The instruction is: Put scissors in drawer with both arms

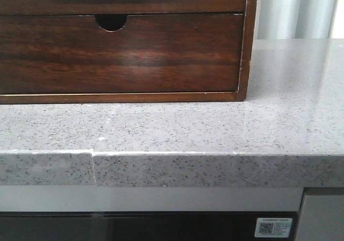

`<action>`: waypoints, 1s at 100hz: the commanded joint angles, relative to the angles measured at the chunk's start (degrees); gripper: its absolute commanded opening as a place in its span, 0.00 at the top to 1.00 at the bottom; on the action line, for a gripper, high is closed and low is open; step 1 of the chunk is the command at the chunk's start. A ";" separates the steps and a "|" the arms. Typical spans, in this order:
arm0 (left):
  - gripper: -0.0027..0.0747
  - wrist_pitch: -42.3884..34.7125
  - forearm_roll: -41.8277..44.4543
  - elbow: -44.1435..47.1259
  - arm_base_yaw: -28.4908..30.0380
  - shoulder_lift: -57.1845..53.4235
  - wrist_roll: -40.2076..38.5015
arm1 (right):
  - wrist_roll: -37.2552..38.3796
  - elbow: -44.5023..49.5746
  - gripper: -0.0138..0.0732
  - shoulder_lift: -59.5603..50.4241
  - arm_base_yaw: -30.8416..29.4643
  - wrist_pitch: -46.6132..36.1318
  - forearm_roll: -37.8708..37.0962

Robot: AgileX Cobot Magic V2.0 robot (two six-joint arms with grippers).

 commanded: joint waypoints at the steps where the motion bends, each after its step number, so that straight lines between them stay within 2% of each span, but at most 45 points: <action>1: 0.99 -4.65 -0.17 2.08 0.12 -1.71 -0.63 | -0.28 0.92 0.92 -1.12 -0.46 -4.77 -0.44; 78: 0.99 -5.83 -0.17 2.08 0.12 -1.71 -0.63 | -0.28 0.92 0.92 -1.12 -0.46 -4.77 -0.44; 88: 0.99 -6.83 -0.28 2.08 0.12 -1.71 -0.63 | -0.28 0.92 0.92 -1.12 -0.46 -4.51 -2.97; 100: 0.99 -8.00 -5.71 1.73 0.12 -1.71 -0.63 | -0.28 0.92 0.92 -1.12 -0.46 -4.67 -5.95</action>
